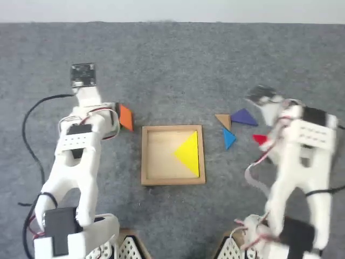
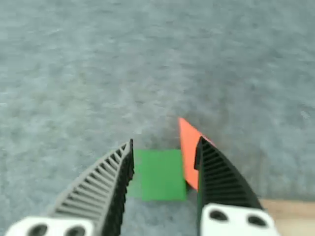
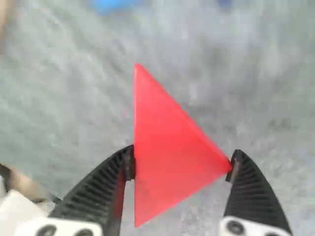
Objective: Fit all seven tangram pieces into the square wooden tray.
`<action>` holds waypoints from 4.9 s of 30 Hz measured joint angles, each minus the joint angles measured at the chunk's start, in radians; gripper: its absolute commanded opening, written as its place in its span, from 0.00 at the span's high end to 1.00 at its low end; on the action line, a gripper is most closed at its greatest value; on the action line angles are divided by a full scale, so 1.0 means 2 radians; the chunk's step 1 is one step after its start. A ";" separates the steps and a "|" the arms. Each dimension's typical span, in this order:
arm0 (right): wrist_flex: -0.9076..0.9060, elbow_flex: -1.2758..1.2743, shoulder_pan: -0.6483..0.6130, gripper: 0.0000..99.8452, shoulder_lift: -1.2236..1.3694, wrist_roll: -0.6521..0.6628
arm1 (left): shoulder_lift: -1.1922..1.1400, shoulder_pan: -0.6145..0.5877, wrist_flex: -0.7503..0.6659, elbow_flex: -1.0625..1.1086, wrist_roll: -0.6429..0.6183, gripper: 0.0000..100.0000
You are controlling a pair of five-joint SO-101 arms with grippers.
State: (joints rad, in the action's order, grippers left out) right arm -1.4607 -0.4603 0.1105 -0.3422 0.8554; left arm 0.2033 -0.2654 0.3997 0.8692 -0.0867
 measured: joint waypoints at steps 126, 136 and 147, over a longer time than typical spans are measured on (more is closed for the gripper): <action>0.097 0.094 -0.463 0.69 0.278 -0.045 | -0.110 -0.101 0.012 -0.100 -0.094 0.80; 0.079 0.102 -0.463 0.69 0.252 -0.077 | -0.110 -0.101 0.012 -0.100 -0.094 0.80; 0.075 0.055 -0.452 0.69 0.067 -0.150 | -0.110 -0.100 0.012 -0.100 -0.094 0.80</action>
State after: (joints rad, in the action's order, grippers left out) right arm -1.3103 -0.3498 -0.7933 -0.2087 0.5547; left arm -0.0176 -0.4649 0.4242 0.6697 -0.2739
